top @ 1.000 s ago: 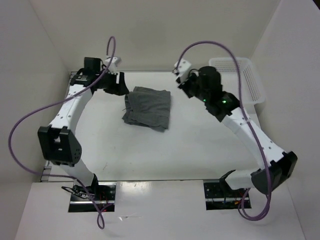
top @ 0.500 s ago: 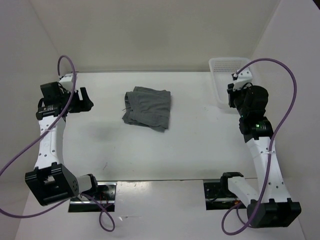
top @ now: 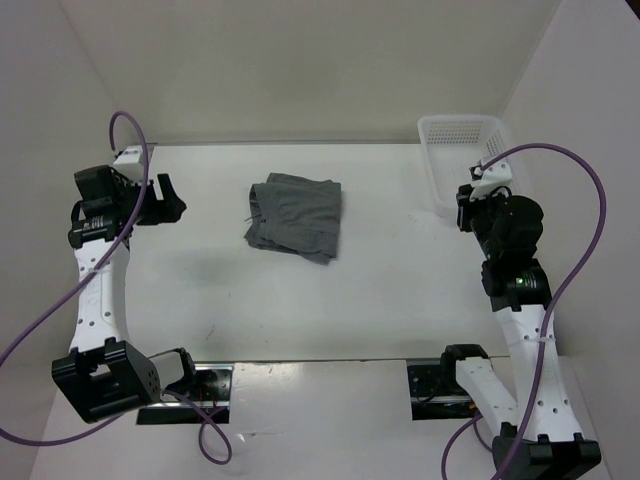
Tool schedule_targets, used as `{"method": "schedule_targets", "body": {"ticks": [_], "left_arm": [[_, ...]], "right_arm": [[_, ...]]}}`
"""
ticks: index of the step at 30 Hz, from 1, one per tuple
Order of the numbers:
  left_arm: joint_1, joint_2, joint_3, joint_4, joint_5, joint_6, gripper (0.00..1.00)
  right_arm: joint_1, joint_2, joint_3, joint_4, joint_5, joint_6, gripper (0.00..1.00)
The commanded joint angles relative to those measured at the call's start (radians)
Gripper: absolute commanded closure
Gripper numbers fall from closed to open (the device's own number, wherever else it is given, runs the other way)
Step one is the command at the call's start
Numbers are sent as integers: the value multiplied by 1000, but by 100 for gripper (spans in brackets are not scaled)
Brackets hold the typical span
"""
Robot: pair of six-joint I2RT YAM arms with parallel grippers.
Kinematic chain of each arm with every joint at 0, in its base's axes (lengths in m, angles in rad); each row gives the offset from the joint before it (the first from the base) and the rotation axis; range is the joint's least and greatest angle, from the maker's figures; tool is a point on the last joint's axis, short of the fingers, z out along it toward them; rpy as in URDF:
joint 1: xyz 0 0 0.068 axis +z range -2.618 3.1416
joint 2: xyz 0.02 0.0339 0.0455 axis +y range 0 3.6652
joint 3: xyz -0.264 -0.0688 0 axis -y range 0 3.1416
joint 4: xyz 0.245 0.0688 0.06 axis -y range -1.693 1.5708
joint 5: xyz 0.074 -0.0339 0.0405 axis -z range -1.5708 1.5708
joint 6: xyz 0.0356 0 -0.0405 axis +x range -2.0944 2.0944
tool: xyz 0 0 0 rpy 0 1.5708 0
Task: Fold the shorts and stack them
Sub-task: Fold the shorts
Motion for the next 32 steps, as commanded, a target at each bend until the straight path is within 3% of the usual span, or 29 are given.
{"method": "schedule_targets", "body": {"ticks": [1, 13, 17, 23, 32], "left_arm": [[6, -31, -11, 41, 38, 4, 16], [6, -40, -29, 41, 47, 4, 16], [6, -40, -40, 72, 56, 4, 3], [6, -50, -69, 133, -158, 4, 2], [6, -59, -78, 133, -209, 4, 0]], "right_arm": [[-2, -25, -8, 2, -14, 19, 67], [-11, -25, -26, -7, -42, 19, 66], [-11, -34, -35, -7, -42, 19, 66], [-11, -34, -55, -7, -42, 19, 66], [-11, -34, -74, -7, -51, 19, 62]]}}
